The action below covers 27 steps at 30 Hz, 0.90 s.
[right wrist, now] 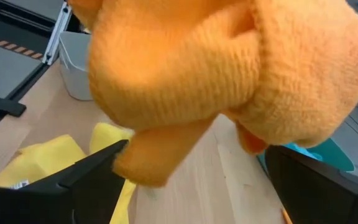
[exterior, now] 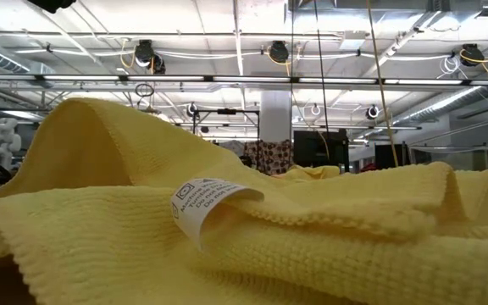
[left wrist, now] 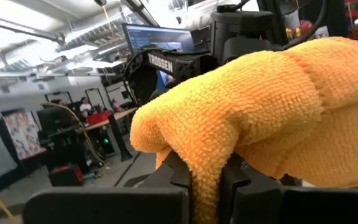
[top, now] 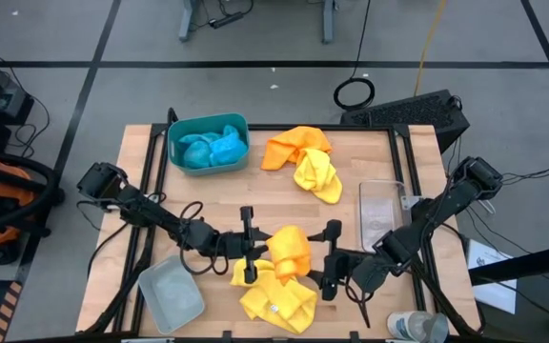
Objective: Sort microfiber towel by color & place in baskets
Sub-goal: Put the bottom orange microfiber cloth into the transparent bin
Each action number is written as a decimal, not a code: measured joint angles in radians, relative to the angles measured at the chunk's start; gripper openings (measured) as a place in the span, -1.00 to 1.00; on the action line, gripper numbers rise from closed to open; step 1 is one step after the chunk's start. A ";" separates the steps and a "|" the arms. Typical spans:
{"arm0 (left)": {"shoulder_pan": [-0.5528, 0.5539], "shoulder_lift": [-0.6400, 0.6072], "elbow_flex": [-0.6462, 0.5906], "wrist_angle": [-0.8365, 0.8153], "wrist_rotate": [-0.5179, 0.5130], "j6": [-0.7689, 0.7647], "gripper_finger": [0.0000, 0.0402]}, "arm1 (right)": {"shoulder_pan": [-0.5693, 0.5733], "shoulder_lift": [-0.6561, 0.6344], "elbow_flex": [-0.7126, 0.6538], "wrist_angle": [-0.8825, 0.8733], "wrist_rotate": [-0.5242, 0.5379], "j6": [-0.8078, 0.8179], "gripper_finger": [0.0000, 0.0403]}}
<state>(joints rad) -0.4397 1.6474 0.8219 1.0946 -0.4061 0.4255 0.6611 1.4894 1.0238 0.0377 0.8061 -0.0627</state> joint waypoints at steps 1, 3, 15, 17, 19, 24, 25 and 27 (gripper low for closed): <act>0.000 0.000 0.000 -0.001 0.000 -0.015 -0.88 | -0.002 0.000 0.000 -0.007 0.000 0.002 0.80; -0.001 0.001 0.000 -0.002 0.000 -0.027 -0.88 | -0.007 0.000 0.000 -0.023 0.008 0.005 0.81; -0.010 0.002 -0.001 -0.033 0.006 -0.132 -0.88 | 0.026 -0.001 0.001 0.094 0.111 -0.255 0.82; -0.015 0.002 -0.001 -0.029 0.017 -0.133 -0.88 | 0.044 -0.001 0.001 0.146 0.112 -0.351 0.83; -0.015 0.002 -0.001 -0.028 0.035 -0.133 -0.88 | 0.054 0.000 0.001 0.200 0.110 -0.436 0.85; -0.009 0.003 -0.001 -0.032 0.079 -0.181 -0.88 | 0.052 0.033 0.002 0.269 0.097 -0.646 0.86; -0.007 0.003 -0.001 -0.032 0.086 -0.185 -0.88 | 0.046 0.042 0.002 0.273 0.080 -0.672 0.86; -0.005 0.003 -0.002 -0.033 0.095 -0.185 -0.88 | 0.037 0.055 0.002 0.294 0.073 -0.711 0.86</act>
<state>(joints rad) -0.4449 1.6501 0.8204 1.0615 -0.3114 0.2401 0.6982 1.5440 1.0260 0.3313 0.8790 -0.7740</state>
